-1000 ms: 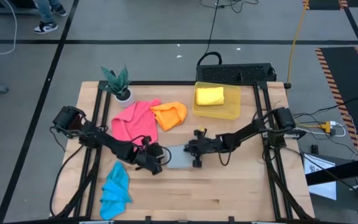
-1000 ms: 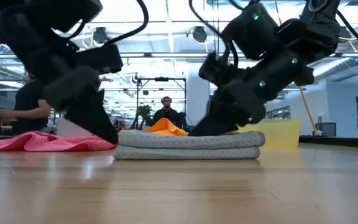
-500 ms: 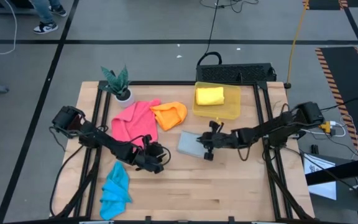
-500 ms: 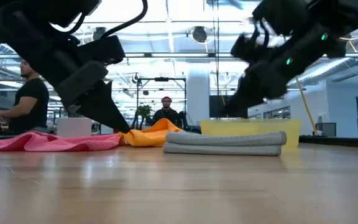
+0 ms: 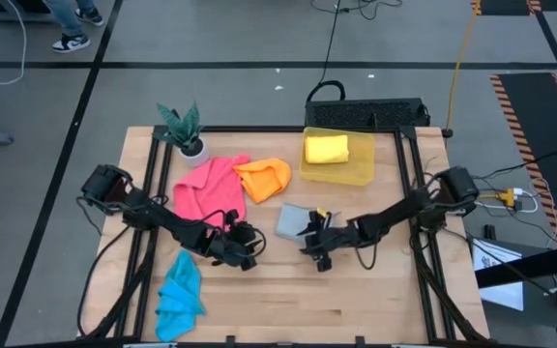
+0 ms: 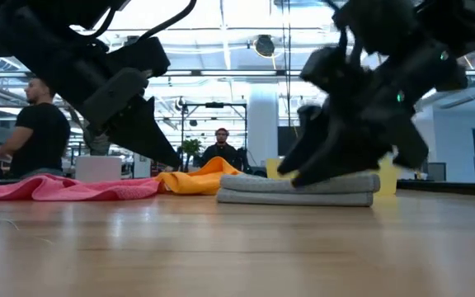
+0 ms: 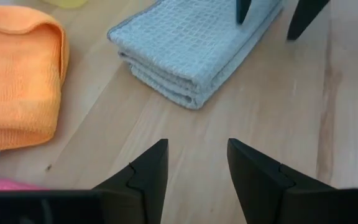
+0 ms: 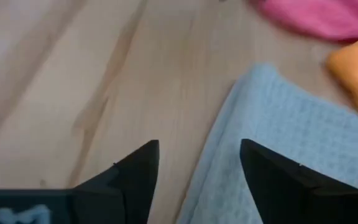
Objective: Fold microfiber towels
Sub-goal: Put the gray kitchen towel into the yellow bin
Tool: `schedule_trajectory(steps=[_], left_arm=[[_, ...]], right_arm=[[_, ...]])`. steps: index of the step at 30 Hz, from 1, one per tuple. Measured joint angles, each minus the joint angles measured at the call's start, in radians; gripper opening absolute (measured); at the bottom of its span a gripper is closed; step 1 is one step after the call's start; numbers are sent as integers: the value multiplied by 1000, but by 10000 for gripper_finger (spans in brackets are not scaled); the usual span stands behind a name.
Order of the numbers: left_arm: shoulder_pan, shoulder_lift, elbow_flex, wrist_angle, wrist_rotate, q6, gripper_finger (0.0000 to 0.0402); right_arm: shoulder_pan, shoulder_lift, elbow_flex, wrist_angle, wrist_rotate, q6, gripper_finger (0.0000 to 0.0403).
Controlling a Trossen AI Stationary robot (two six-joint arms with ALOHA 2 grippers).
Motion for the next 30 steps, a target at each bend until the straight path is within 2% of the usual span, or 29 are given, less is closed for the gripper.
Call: schedule_trajectory(steps=[3,8,14,20,23,30], left_arm=[[0,0,0,1,0,1,168],[0,0,0,1,7,-2,168],[0,0,0,1,7,-2,168],[0,0,0,1,8,-4,168],[0,0,0,0,9,-5,168],[-5,0,0,-4,11,-5,168]], right_arm=[[-8,48,30,5,29,-3,219],[-29,76,39,-20,53,-33,184],[-54,70,39,-74,40,-11,118],[-79,63,40,-98,-76,-50,33],[-90,34,39,-127,-108,-31,10],[-133,-200,35,-330,-213,68,18]])
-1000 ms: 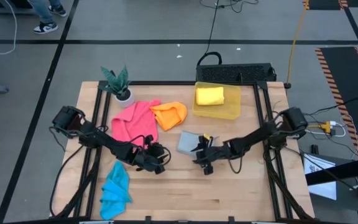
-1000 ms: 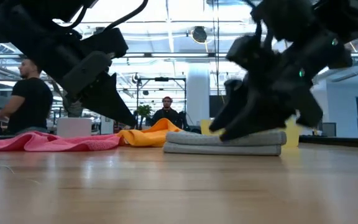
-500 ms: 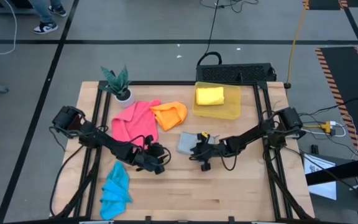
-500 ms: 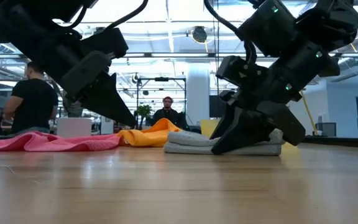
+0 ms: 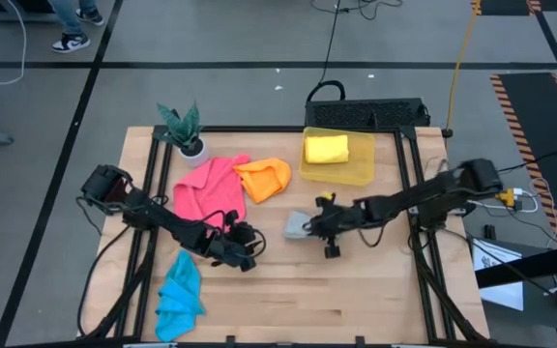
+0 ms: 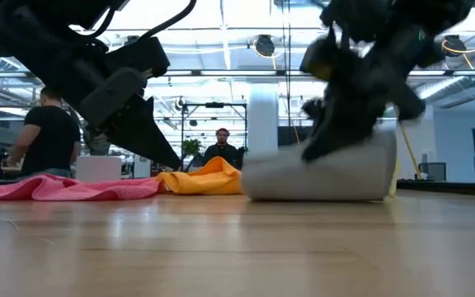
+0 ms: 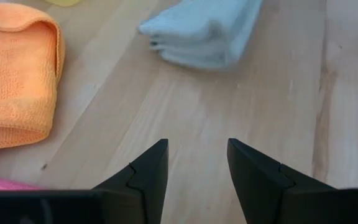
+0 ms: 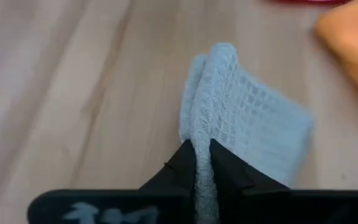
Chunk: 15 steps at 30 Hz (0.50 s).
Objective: Fold microfiber towels
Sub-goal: Put the gray kitchen towel into the yellow bin
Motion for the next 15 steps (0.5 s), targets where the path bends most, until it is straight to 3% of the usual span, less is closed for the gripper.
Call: schedule_trajectory(steps=[7,15], left_arm=[[-1,0,0,3,0,0,168],[-1,0,0,5,0,0,168]], right_arm=[[-133,-247,1,-173,-6,-7,12],[-476,-372,1,-219,5,-244,10]])
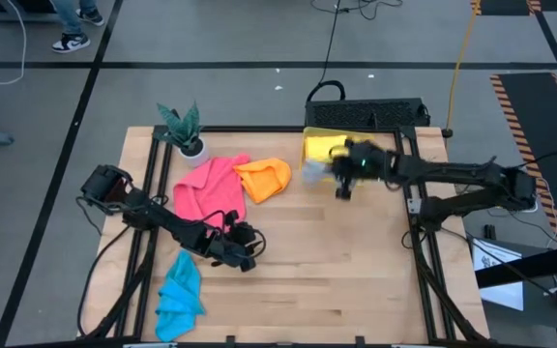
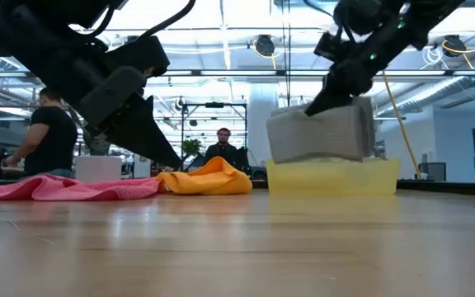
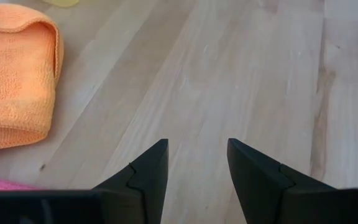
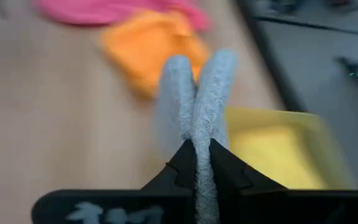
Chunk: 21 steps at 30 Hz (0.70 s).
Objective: Fold microfiber towels
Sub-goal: Put the gray kitchen towel into the yellow bin
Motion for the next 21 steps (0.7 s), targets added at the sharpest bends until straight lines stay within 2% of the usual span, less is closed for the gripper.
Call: schedule_trajectory(steps=[5,10,14,21], left_arm=[[0,0,0,0,0,3,168],[4,0,0,0,0,6,168],[4,0,0,0,0,6,168],[3,0,0,0,0,6,168]], right_arm=[[-179,2,0,122,0,-235,10],[-245,83,1,224,-19,-437,10],[-243,176,2,193,-134,-445,14],[-214,291,1,150,-164,-446,16]])
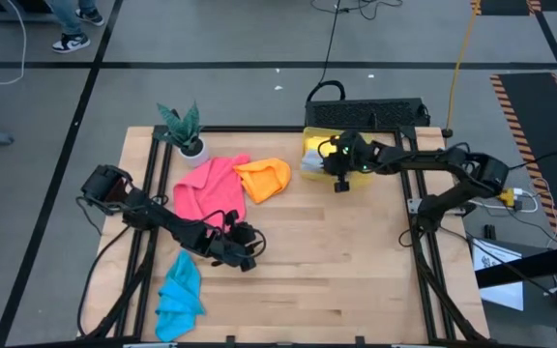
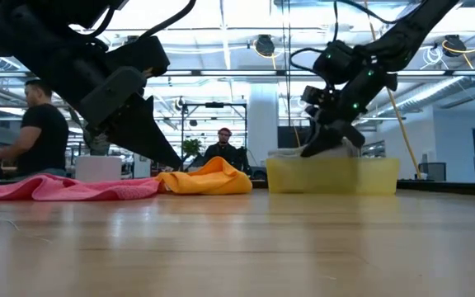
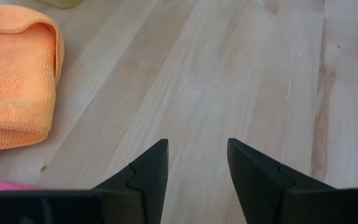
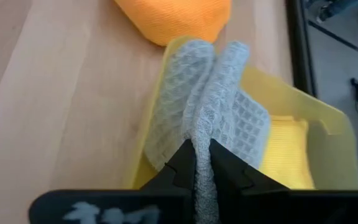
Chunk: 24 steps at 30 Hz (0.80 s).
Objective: Fold microfiber towels
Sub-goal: Put the gray kitchen towel into the yellow bin
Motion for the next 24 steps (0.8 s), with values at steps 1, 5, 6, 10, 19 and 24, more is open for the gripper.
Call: schedule_trajectory(steps=[1,5,6,10,19,24], left_arm=[[0,0,0,0,0,0,168],[0,0,0,0,0,0,168],[0,0,0,0,0,0,168],[0,0,0,0,0,-2,168],[0,0,0,0,0,-2,168],[-3,0,0,0,15,-2,168]], right_arm=[[3,8,0,-1,0,-10,16],[5,26,0,-14,5,-40,17],[5,25,0,-13,7,-44,17],[5,-9,0,4,95,-48,13],[2,-84,-11,299,399,-305,10],[4,-19,-45,242,209,-302,13]])
